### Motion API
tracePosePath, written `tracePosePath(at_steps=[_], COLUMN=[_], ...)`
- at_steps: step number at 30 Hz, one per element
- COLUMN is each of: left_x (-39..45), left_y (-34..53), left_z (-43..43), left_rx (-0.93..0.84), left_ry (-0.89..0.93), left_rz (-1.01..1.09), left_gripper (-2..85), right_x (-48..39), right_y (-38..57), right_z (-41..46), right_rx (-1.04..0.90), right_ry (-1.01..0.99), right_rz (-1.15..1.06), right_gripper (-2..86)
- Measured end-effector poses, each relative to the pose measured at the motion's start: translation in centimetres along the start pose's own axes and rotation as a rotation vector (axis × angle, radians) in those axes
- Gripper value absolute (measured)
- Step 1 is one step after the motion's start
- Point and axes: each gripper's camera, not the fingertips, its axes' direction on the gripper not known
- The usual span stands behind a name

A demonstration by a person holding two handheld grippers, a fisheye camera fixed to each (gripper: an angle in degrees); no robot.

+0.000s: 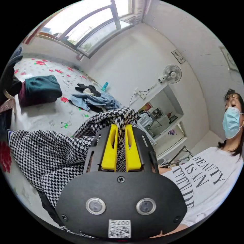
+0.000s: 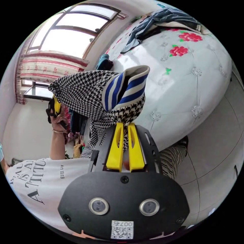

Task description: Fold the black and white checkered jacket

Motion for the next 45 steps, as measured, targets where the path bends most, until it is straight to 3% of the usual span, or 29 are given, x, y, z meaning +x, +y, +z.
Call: tracePosePath(at_steps=[8, 15, 20, 26, 28, 30, 32, 35, 37, 39, 45], left_x=[12.4, 27.7, 38.9, 39.8, 36.8, 32.3, 23.1, 12.4, 9.2, 8.5, 5.2], left_y=[5.0, 9.8, 12.5, 10.7, 9.0, 7.0, 4.4, 6.4, 10.2, 14.1, 20.7], left_z=[-18.6, -25.7, -25.2, -22.3, -22.1, -22.3, -22.5, -23.3, -22.7, -21.2, -14.9], left_rx=[0.521, 0.847, 1.021, 1.118, 1.114, 1.077, 0.898, 0.653, 0.578, 0.546, 0.148], left_ry=[-0.045, -0.237, -0.561, -0.932, -1.02, -1.124, -1.312, -1.383, -1.396, -1.41, -1.357], left_rz=[0.167, 0.443, 0.589, 0.539, 0.444, 0.292, 0.016, -0.458, -0.576, -0.518, -0.587], left_gripper=[4.2, 4.3, 4.6, 4.7, 4.7, 4.9, 5.8, 5.1, 2.7, 0.9, 1.4], right_x=[-15.2, -28.4, -33.8, -40.0, -43.0, -45.8, -45.3, -38.9, -33.7, -26.3, -15.3], right_y=[-5.6, -3.8, -0.6, -4.4, -6.9, -12.1, -16.4, -19.4, -18.3, -15.8, -11.9], right_z=[-7.8, -21.5, -28.2, -29.6, -26.6, -19.0, -11.5, -2.0, 1.5, 5.4, 9.6], right_rx=[0.247, 0.626, 0.839, 0.804, 0.718, 0.509, 0.318, 0.042, -0.045, -0.162, -0.372], right_ry=[0.04, -0.105, -0.163, -0.256, -0.189, -0.087, -0.007, 0.034, 0.038, 0.141, 0.306], right_rz=[-0.534, -0.971, -1.167, -1.256, -1.278, -1.23, -1.116, -0.939, -0.897, -0.837, -0.656], right_gripper=[0.2, 0.0, 0.1, 0.5, 1.0, 2.0, 3.3, 5.4, 6.8, 8.4, 11.2])
